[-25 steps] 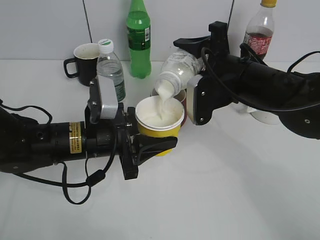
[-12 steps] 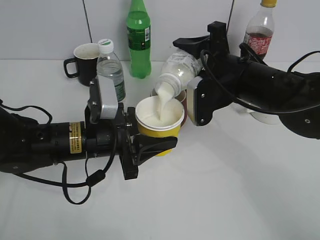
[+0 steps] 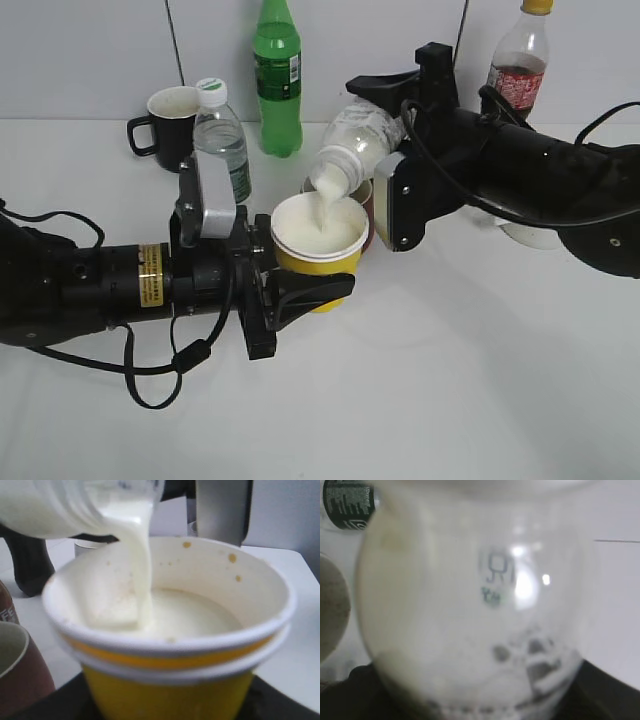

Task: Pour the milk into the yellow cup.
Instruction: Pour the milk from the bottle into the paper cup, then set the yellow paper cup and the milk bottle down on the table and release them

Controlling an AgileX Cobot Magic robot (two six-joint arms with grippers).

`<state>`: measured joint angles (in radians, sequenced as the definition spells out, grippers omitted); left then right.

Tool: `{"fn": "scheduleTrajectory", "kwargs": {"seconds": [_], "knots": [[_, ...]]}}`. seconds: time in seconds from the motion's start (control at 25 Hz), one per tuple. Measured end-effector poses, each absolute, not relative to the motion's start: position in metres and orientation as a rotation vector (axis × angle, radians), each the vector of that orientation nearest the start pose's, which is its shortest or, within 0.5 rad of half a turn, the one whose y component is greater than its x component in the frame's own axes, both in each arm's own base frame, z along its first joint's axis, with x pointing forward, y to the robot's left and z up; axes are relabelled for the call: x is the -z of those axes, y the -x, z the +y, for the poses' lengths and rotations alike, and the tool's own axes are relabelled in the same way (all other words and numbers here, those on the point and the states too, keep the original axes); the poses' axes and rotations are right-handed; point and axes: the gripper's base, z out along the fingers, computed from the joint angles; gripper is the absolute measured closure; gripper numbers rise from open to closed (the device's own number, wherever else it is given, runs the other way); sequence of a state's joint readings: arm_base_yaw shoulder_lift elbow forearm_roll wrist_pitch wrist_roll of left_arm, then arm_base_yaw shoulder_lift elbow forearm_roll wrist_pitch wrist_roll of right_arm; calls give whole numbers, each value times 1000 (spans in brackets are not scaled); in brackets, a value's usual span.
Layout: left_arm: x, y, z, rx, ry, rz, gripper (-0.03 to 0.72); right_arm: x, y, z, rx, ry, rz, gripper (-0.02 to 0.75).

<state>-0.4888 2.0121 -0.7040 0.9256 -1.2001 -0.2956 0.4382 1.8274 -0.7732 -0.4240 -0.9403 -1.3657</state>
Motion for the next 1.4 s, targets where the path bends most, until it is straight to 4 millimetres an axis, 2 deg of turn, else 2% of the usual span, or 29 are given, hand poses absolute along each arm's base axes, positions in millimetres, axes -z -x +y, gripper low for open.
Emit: {"fn": "scheduleTrajectory", "kwargs": {"seconds": [0.56, 0.72, 1.08, 1.2, 1.24, 1.4], "knots": [[-121, -254, -210, 976, -1096, 1449, 304, -186, -309, 178, 423, 1439, 818, 297], [-121, -258, -206, 961, -1072, 1459, 305, -187, -311, 176, 329, 1340, 946, 297], [-128, -276, -176, 877, -990, 1488, 305, -189, -319, 164, 74, 951, 1294, 297], [-132, -277, -170, 861, -973, 1489, 305, -184, -317, 159, -6, 825, 1397, 297], [-136, -278, -159, 836, -943, 1496, 305, -182, -317, 157, -35, 780, 1431, 297], [-136, -281, -140, 796, -884, 1528, 305, -169, -308, 149, -152, 629, 1563, 297]]}}
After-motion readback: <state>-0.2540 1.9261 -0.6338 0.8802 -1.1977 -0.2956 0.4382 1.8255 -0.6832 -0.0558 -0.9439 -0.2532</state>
